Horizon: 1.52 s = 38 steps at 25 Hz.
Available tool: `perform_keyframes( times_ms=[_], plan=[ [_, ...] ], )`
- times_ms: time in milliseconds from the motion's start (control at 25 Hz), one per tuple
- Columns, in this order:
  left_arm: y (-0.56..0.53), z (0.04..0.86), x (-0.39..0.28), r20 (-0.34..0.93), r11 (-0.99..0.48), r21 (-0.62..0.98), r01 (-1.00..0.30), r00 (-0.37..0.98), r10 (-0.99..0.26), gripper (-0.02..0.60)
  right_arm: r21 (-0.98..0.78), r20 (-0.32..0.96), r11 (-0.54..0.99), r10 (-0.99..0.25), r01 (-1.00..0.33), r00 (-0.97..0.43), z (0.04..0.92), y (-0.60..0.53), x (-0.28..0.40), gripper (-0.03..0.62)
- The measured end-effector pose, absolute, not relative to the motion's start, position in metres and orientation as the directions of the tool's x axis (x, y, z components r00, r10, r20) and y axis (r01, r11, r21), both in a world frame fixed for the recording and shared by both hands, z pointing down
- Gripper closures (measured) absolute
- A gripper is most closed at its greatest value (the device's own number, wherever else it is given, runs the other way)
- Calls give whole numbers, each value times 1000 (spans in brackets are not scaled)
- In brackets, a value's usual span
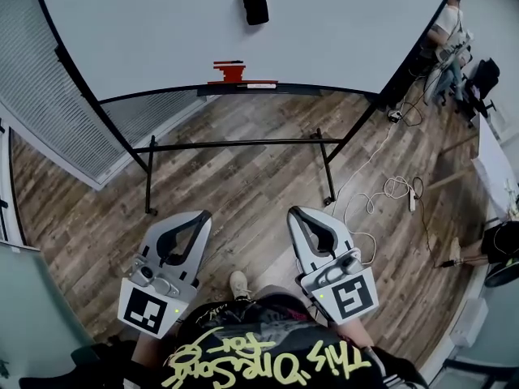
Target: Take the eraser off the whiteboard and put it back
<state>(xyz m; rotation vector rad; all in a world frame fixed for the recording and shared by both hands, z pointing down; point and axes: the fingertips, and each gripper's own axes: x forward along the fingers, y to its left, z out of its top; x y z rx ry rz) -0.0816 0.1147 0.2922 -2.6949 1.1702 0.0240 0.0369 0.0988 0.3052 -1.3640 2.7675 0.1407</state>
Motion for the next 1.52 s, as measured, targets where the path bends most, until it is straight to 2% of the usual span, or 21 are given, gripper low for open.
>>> perform_keyframes(
  times_ms=[840, 1520],
  plan=[
    [108, 292, -78, -82, -668, -176, -723, 687, -722, 575, 80, -103, 634, -763, -770, -639, 295, 94, 32, 583],
    [113, 298, -93, -78, -683, -172, -710, 701, -709, 575, 53, -95, 580, -808, -813, -582, 301, 105, 32, 583]
  ],
)
